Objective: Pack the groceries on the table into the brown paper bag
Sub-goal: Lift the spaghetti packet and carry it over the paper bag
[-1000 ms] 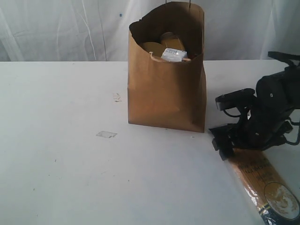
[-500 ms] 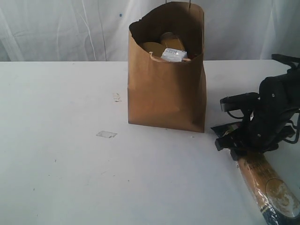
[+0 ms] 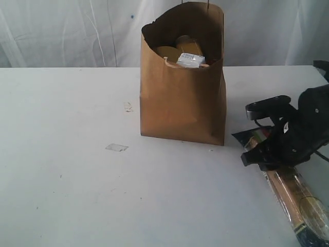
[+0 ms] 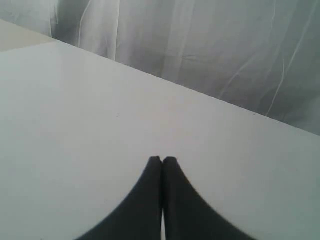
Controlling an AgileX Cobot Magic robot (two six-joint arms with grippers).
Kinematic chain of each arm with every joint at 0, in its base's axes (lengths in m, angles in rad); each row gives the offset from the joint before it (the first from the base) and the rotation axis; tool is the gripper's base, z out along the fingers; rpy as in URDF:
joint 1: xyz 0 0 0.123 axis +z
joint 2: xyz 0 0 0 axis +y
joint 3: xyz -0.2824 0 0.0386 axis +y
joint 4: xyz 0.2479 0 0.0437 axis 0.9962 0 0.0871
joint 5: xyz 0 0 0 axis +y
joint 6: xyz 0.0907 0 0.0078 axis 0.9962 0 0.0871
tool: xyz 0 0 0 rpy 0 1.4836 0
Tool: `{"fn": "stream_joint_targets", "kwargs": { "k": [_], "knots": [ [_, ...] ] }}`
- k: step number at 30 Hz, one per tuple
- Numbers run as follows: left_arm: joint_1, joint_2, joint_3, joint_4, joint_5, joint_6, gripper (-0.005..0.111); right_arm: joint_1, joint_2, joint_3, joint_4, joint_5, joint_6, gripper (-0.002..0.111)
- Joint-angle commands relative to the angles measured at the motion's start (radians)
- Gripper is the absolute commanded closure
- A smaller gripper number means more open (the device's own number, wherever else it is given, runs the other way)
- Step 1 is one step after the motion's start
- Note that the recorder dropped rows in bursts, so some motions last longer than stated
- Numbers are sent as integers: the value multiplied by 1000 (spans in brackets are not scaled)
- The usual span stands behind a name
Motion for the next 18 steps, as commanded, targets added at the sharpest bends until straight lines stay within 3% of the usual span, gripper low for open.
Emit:
{"fn": "stream_joint_targets", "kwargs": {
  "k": [1,18],
  "knots": [
    [3,-4,4,8,-2,0,107,1,-166,42,54,-129,-8,108],
    [3,-4,4,8,0,0,107,-1,-945,42,-2,24,-15,108]
  ]
}}
